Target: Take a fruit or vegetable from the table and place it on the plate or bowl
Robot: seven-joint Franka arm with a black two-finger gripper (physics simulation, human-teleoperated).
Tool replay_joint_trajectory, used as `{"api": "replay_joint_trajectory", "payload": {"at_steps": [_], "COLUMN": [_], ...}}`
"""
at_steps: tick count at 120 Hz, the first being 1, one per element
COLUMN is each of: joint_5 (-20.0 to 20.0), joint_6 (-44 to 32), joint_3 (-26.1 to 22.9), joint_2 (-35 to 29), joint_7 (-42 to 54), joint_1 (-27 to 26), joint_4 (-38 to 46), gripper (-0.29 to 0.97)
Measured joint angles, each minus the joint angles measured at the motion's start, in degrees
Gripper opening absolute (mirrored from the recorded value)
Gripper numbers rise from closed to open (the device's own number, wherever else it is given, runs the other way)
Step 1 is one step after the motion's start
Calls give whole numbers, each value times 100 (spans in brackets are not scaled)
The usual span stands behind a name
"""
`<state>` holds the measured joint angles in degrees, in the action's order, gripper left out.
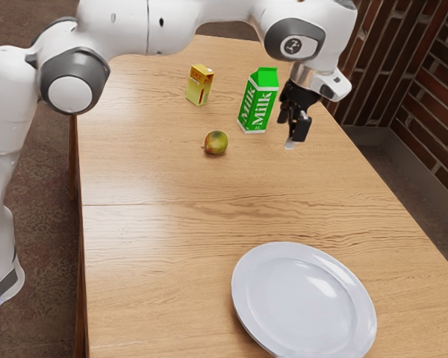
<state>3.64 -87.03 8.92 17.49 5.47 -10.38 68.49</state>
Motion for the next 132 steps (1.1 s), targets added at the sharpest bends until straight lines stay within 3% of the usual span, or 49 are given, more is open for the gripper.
{"api": "replay_joint_trajectory", "payload": {"at_steps": [54, 76, 93, 132], "joint_5": [-50, 23, 20, 19], "joint_6": [303, 165, -144, -593], "joint_3": [72, 199, 570, 1414], "joint_2": [-178, -1544, -2189, -2352], "joint_7": [-354, -853, -1212, -1768], "joint_1": [46, -9, -41, 105], "joint_4": [211, 2142, 3079, 3457], "gripper": [68, 68, 68, 68]}}
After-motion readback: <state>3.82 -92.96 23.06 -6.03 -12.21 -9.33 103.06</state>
